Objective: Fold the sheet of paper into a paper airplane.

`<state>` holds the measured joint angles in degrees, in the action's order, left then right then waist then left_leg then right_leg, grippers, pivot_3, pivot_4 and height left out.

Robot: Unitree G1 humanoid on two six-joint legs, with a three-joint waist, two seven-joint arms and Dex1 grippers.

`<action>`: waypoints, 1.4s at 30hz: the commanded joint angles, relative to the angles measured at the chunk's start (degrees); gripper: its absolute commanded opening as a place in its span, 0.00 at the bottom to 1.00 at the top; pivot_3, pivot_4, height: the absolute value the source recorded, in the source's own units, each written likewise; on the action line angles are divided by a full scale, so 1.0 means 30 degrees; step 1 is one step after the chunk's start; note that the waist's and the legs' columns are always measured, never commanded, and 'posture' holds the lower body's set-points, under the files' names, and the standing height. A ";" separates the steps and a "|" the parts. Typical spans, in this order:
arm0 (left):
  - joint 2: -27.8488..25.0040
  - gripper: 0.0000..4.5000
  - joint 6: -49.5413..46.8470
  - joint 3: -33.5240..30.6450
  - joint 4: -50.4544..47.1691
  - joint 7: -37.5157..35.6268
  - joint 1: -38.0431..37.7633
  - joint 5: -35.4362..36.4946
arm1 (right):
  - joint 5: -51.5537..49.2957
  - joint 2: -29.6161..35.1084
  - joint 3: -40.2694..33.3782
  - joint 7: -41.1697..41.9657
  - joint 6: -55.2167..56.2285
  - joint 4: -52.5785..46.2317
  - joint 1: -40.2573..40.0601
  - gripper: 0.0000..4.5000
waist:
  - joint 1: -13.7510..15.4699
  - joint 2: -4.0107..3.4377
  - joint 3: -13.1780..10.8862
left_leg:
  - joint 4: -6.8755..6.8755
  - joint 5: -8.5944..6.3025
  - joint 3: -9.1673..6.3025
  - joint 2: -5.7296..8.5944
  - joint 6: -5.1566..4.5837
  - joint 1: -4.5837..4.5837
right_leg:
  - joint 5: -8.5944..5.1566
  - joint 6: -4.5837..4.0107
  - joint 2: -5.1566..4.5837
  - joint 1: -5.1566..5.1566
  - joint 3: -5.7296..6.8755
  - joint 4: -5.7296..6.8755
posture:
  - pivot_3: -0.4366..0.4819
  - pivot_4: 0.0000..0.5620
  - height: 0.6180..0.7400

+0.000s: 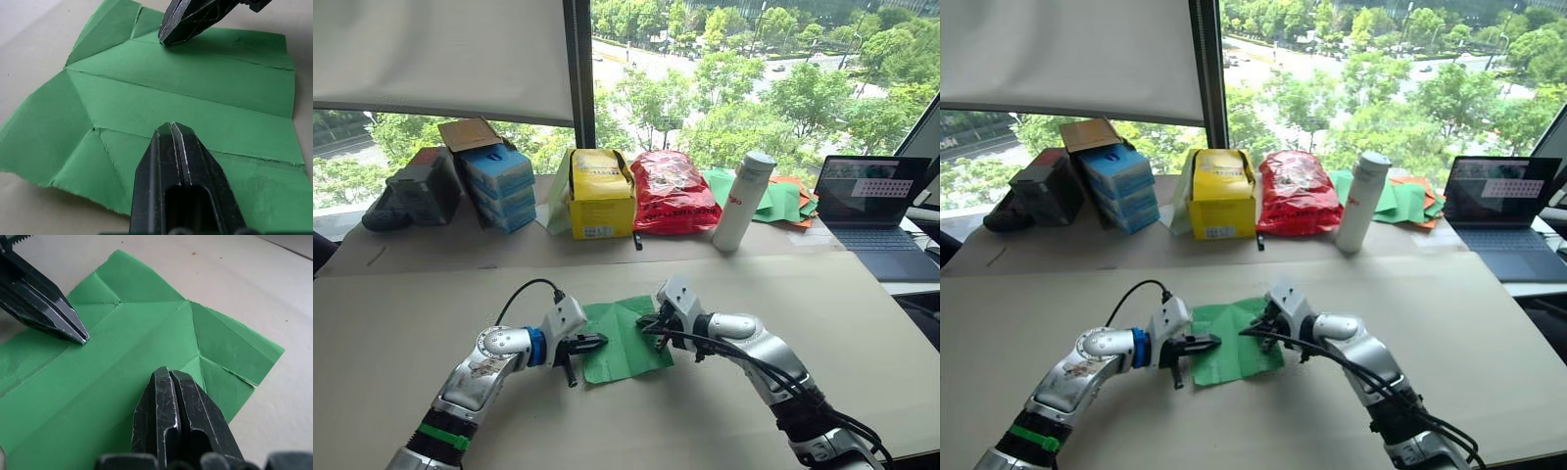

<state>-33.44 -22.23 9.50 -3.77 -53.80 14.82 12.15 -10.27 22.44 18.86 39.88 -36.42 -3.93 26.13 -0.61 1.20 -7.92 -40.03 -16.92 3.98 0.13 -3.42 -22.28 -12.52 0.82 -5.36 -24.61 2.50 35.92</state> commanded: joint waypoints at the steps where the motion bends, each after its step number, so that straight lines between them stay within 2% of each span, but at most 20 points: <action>1: -0.0385 0.00 0.0105 -0.0103 0.0120 0.0253 -0.0536 -0.0409 | 0.0374 0.0080 0.0252 0.0192 0.0418 -0.0155 -0.0095 0.02 | -0.0004 -0.0001 0.0000 | 0.0004 -0.0001 -0.0003 -0.0001 -0.0001 0.0027 | 0.0000 0.0000 -0.0001 0.0028 -0.0011 0.0001 | 0.48 0.27 1.00; 8: -0.0298 0.00 0.0276 0.0251 -0.0099 0.0596 -0.0879 -0.0745 | 0.1079 0.0370 0.0331 -0.0083 0.0777 0.0515 -0.0853 0.02 | -0.0006 -0.0005 0.0005 | 0.0042 -0.0019 -0.0007 -0.0006 -0.0025 0.0140 | -0.0002 -0.0004 -0.0031 0.0110 -0.0045 0.0010 | 0.48 0.27 1.00; 11: -0.0148 0.00 0.0039 0.0336 -0.0408 0.0734 -0.0845 -0.0639 | 0.0990 0.0079 -0.0361 -0.0375 0.1339 0.0565 -0.0670 0.02 | -0.0001 -0.0004 0.0007 | 0.0043 -0.0018 -0.0007 -0.0004 -0.0021 0.0152 | -0.0001 -0.0004 -0.0062 0.0122 -0.0046 0.0010 | 0.48 0.27 1.00; 16: -0.0099 0.00 -0.0181 0.0430 -0.0441 0.0676 -0.0669 -0.0561 | -0.0184 -0.0768 -0.2658 -0.1123 0.1223 0.0548 0.0346 0.36 | 0.0039 -0.0006 0.0005 | 0.0042 -0.0012 -0.0007 -0.0001 -0.0011 0.0135 | 0.0000 -0.0005 -0.0094 0.0110 -0.0044 0.0014 | 0.48 0.27 1.00; 20: -0.0441 0.00 0.0331 0.0778 -0.0479 0.0230 -0.1322 -0.0783 | 0.0051 -0.0964 -0.3355 -0.1746 0.1588 0.1184 0.0762 0.66 | -0.0020 -0.0007 0.0005 | 0.0045 -0.0005 -0.0006 -0.0002 0.0004 0.0126 | 0.0000 -0.0005 -0.0117 0.0101 -0.0045 0.0012 | 0.48 0.27 1.00; 26: -0.0023 0.00 0.0358 0.0862 -0.0198 0.0585 -0.0803 -0.0851 | -0.0804 -0.1853 -0.4065 -0.1774 0.0664 0.2884 0.1232 0.66 | -0.0005 -0.0008 0.0006 | 0.0063 -0.0006 -0.0003 0.0003 0.0002 0.0127 | 0.0000 -0.0006 -0.0133 0.0103 -0.0043 0.0002 | 0.48 0.27 1.00; 32: -0.0061 0.00 0.0585 0.1179 -0.0170 0.0480 -0.0886 -0.1084 | -0.0231 -0.2092 -0.3235 -0.1380 0.0544 0.4564 0.1293 0.66 | -0.0032 -0.0011 0.0007 | 0.0061 -0.0011 -0.0003 0.0003 -0.0008 0.0141 | 0.0000 -0.0006 -0.0126 0.0116 -0.0041 0.0008 | 0.48 0.27 1.00; 36: 0.0060 0.00 0.0789 0.1314 -0.0238 0.0301 -0.0771 -0.0989 | -0.0043 -0.2226 -0.3050 -0.1305 0.0733 0.4946 0.1478 0.66 | -0.0042 -0.0012 0.0008 | 0.0062 -0.0015 -0.0003 -0.0001 -0.0016 0.0166 | 0.0000 -0.0006 -0.0122 0.0129 -0.0045 0.0015 | 0.48 0.27 1.00; 42: 0.0852 0.00 0.0981 0.1699 0.0097 -0.0291 0.0693 -0.0588 | 0.0057 -0.2470 -0.2969 -0.1213 0.0719 0.4693 0.1413 0.66 | -0.0038 -0.0012 0.0008 | 0.0059 -0.0014 -0.0002 0.0002 -0.0014 0.0160 | 0.0000 -0.0006 -0.0117 0.0128 -0.0044 0.0020 | 0.48 0.27 1.00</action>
<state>-31.65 -19.44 13.23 -3.48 -53.85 15.95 10.26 -10.20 15.49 9.00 36.02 -34.08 9.88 30.68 -0.72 1.16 -7.90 -39.86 -16.96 3.97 0.14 -3.46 -21.81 -12.52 0.80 -5.61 -24.24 2.37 35.99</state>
